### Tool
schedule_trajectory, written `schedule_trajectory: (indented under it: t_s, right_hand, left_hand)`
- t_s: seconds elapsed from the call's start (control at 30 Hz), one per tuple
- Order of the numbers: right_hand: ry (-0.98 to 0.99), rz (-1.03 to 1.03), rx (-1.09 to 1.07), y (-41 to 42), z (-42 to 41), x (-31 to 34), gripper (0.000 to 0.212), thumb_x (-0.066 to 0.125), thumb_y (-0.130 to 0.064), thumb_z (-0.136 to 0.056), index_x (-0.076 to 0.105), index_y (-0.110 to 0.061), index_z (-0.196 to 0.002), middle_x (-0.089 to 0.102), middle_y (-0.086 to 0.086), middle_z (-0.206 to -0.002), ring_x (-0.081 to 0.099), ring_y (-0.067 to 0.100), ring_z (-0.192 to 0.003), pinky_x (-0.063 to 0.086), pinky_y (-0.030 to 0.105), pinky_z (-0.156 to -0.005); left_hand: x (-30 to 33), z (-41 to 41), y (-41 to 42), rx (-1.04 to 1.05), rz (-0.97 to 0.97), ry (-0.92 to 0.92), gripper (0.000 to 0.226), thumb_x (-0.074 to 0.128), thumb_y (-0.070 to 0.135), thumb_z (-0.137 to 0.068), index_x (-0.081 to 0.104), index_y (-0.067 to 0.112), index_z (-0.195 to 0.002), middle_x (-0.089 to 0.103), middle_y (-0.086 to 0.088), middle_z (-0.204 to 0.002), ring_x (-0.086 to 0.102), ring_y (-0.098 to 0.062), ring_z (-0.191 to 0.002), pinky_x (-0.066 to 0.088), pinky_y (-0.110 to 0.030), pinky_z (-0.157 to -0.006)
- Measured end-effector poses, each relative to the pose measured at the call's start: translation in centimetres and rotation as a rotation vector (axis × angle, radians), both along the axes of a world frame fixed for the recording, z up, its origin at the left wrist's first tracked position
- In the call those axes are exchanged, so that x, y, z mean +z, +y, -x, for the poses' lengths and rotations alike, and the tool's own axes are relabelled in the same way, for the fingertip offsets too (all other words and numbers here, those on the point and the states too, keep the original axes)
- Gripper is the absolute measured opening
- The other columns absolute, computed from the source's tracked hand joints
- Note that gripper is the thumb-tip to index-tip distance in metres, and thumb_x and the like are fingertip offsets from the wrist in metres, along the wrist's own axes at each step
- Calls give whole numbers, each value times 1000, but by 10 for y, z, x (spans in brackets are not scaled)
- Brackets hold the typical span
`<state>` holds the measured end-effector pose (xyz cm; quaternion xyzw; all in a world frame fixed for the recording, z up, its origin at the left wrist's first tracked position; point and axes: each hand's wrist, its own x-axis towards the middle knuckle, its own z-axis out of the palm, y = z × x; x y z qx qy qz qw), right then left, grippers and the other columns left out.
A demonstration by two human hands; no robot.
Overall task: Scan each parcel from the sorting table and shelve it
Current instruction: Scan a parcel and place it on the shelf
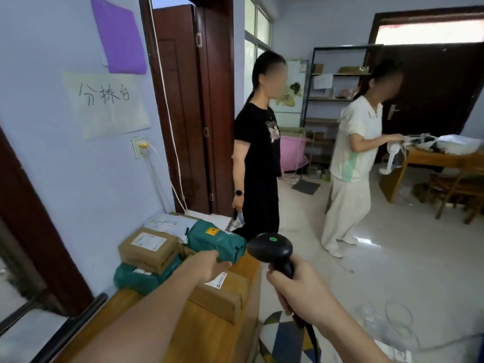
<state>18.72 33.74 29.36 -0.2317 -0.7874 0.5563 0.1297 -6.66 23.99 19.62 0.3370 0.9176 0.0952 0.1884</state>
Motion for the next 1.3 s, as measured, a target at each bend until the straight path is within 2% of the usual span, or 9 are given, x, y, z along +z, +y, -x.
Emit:
schedule_trajectory:
  t_s: [0.2, 0.4, 0.53, 0.6, 0.7, 0.8, 0.97, 1.2, 1.3]
  right_hand:
    - [-61, -45, 33, 36, 72, -28, 15, 61, -15, -84, 60, -30, -85, 58, -4, -52, 52, 11, -47, 46, 33, -57]
    - [-171, -44, 106, 81, 148, -56, 5, 63, -19, -85, 62, -22, -88, 60, 3, -58, 53, 15, -47, 47, 36, -55]
    - [-221, -28, 198, 111, 197, -69, 5, 63, -12, -87, 61, -14, -91, 58, 5, -54, 54, 16, -43, 46, 27, -46]
    - [-256, 2, 244, 122, 214, -79, 5, 61, -12, -88, 60, -11, -92, 57, 8, -52, 53, 19, -41, 45, 27, -45]
    - [-305, 44, 275, 134, 236, -96, 7, 60, -10, -86, 59, -11, -93, 56, 11, -50, 51, 22, -39, 43, 27, -46]
    - [-342, 88, 292, 140, 249, -107, 4, 59, -8, -87, 58, -9, -90, 54, 11, -50, 49, 23, -38, 42, 26, -45]
    - [-382, 121, 303, 148, 263, -113, 4, 59, -8, -89, 59, -8, -93, 54, 11, -47, 48, 20, -37, 42, 28, -45]
    - [-408, 103, 312, 155, 266, -112, 7, 58, -8, -89, 60, -7, -95, 55, 10, -46, 51, 19, -38, 46, 29, -46]
    - [-408, 97, 313, 158, 263, -111, 8, 59, -10, -89, 61, -9, -97, 56, 12, -48, 52, 20, -39, 48, 30, -48]
  left_hand:
    - [-46, 61, 10, 129, -11, -142, 56, 45, 68, -96, 65, 26, -127, 68, 1, -126, 64, -23, -115, 51, -41, -100]
    - [-117, 103, 23, 380, -29, -229, 67, 44, 61, -103, 40, 21, -157, 52, -4, -155, 50, -25, -140, 37, -40, -117]
    - [-199, 134, 26, 720, -215, -511, 96, 64, 70, -89, 34, 9, -158, 52, -4, -150, 58, -15, -113, 48, -29, -98]
    - [-252, 141, 26, 873, -291, -609, 112, 71, 83, -71, 47, 9, -151, 63, -5, -138, 64, -18, -109, 54, -36, -96]
    - [-283, 131, 33, 1070, -390, -769, 90, 79, 71, -73, 62, 10, -138, 69, -8, -129, 66, -26, -113, 51, -45, -106]
    - [-242, 110, 47, 1146, -420, -918, 99, 80, 71, -70, 55, 10, -144, 61, -11, -141, 59, -31, -128, 45, -44, -109]
    - [-244, 104, 67, 1269, -439, -1026, 81, 75, 62, -83, 55, 9, -141, 61, -13, -142, 57, -34, -130, 44, -43, -101]
    - [-263, 111, 80, 1416, -628, -1017, 88, 89, 51, -73, 49, 9, -140, 68, -8, -106, 66, -29, -94, 56, -43, -77]
    - [-265, 106, 80, 1464, -667, -1038, 87, 91, 52, -70, 51, 12, -136, 68, -8, -106, 65, -30, -94, 52, -43, -73]
